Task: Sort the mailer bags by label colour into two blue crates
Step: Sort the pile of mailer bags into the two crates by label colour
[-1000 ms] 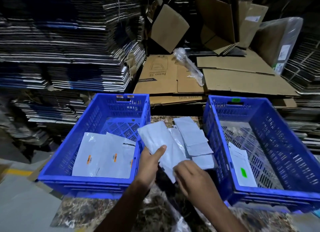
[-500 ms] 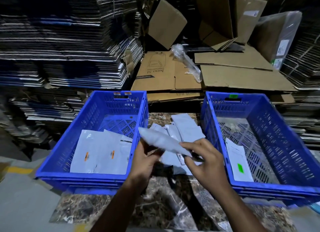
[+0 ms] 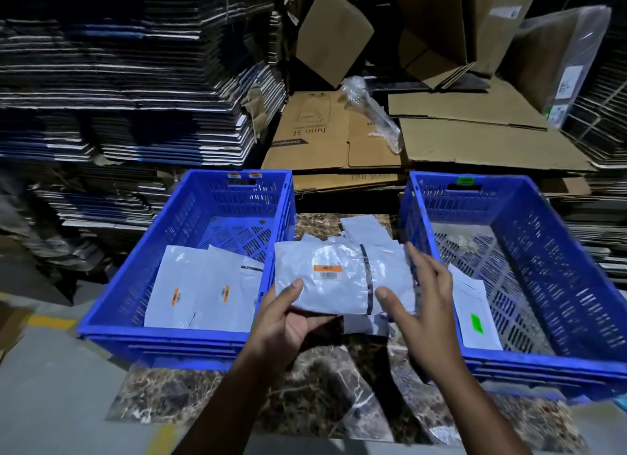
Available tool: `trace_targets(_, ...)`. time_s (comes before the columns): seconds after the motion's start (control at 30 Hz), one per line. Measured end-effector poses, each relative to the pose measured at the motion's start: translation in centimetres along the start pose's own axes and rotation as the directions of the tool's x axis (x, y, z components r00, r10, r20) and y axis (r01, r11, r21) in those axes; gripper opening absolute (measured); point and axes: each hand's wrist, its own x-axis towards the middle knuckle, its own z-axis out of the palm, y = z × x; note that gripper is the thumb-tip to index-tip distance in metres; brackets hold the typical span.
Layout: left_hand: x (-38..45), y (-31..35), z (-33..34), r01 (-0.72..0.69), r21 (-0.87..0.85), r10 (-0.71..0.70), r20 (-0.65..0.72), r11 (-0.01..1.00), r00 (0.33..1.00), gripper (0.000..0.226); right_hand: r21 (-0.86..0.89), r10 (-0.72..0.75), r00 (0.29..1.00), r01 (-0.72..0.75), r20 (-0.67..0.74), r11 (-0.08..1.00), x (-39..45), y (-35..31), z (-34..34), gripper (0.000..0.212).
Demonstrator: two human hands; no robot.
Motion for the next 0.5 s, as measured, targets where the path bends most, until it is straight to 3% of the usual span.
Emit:
trace_targets(0.07, -0.1, -0.3, -0.1, -0.014, 0.058, 0.013, 0.014, 0.998, 1.000, 0.049, 0.147, 0.111, 0.988, -0.126, 0.110, 0.981, 0.4, 0.9, -0.2, 0.067)
trace_targets(0.13, -0.2, -0.7, -0.1, -0.024, 0.073, 0.021, 0.039, 0.997, 0.999, 0.048, 0.243, 0.131, 0.977, -0.171, 0.169, 0.955, 0.8, 1.6, -0.2, 0.066)
trace_targets(0.2, 0.0, -1.0, -0.7, -0.027, 0.112, 0.022, 0.043, 0.993, 0.999, 0.049, 0.247, 0.115, 0.981, -0.152, 0.158, 0.957, 0.8, 1.9, 0.0, 0.070)
trace_targets(0.27, 0.1, -1.3, -1.4, -0.064, 0.263, 0.073, -0.023, 0.963, 0.997, 0.059, 0.199, 0.072, 0.989, -0.097, 0.129, 0.975, 1.1, 1.4, -0.4, 0.065)
trace_targets(0.33, 0.2, -1.2, -2.1, -0.120, 0.513, 0.204, -0.111, 0.850, 0.973, 0.068, 0.138, -0.018, 0.990, -0.002, 0.143, 0.990, 1.6, 1.0, -1.2, 0.059)
trace_targets(0.4, 0.2, -0.5, -2.6, -0.179, 0.723, 0.340, -0.083, 0.668, 0.937, 0.067, 0.055, -0.129, 0.958, 0.119, 0.256, 0.991, 2.4, 0.4, -2.0, 0.060)
trace_targets(0.43, 0.3, -0.1, -2.9, -0.193, 0.789, 0.353, -0.033, 0.584, 0.935, 0.065, -0.003, -0.168, 0.930, 0.179, 0.328, 0.984, 2.9, 0.0, -2.2, 0.063)
trace_targets(0.5, 0.4, 0.7, -3.2, -0.191, 0.831, 0.215, 0.088, 0.522, 0.973, 0.060, -0.092, -0.185, 0.883, 0.247, 0.430, 0.965, 3.9, -0.7, -2.0, 0.066)
